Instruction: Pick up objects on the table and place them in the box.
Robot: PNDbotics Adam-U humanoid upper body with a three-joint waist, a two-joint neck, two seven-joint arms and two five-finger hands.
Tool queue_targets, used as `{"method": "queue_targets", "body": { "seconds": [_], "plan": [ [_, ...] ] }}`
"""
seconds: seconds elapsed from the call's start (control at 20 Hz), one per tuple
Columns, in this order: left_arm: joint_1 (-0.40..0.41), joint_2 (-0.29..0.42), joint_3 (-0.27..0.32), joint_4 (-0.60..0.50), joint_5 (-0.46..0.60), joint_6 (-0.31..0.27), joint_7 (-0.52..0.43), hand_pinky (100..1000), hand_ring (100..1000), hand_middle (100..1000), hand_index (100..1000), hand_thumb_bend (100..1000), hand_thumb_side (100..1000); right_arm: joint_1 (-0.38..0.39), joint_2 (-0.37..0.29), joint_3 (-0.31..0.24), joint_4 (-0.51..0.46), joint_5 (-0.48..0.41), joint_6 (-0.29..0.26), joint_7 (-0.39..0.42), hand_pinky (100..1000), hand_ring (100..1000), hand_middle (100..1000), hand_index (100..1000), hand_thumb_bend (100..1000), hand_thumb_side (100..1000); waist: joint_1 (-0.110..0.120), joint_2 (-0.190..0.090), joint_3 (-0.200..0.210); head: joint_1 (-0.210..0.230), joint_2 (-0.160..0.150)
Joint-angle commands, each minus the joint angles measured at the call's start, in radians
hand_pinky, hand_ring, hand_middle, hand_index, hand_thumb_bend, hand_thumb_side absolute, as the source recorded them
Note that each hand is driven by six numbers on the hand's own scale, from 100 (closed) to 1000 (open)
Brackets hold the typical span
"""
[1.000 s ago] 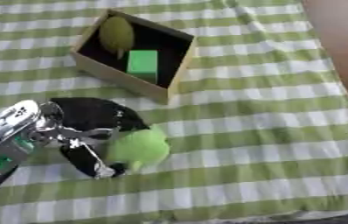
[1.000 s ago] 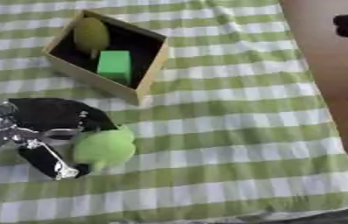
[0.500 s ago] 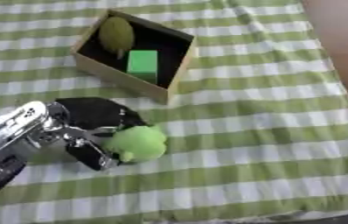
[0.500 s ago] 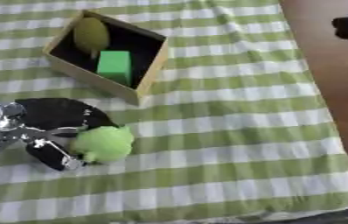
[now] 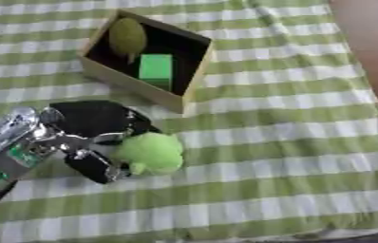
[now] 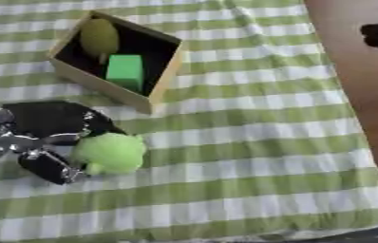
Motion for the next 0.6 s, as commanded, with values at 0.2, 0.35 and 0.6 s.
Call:
{"method": "queue_targets", "body": {
  "seconds": [0.2,0.35,0.6],
  "plan": [
    [-0.012,0.079,0.127,-0.067,0.115,-0.023,0.076,682,752,662,801,100,244,-0.001,-0.027,-0.017,-0.002,0.004,-0.031,0.024,1000,1000,445,948,100,470,0.006,-0.020,0.005,-0.009,-0.001],
    [-0.030,0.077,0.173,-0.068,0.152,-0.015,0.111,678,748,659,795,100,246,-0.001,-0.028,-0.017,-0.003,0.000,-0.032,0.022,1000,1000,445,947,100,470,0.005,-0.023,0.007,-0.011,-0.002],
    [-0.131,0.031,0.221,-0.037,0.161,0.045,0.142,681,752,663,795,100,254,-0.001,-0.030,-0.013,-0.004,-0.007,-0.034,0.022,1000,1000,445,947,100,470,0.002,-0.028,0.006,-0.007,-0.001]
  ]
}}
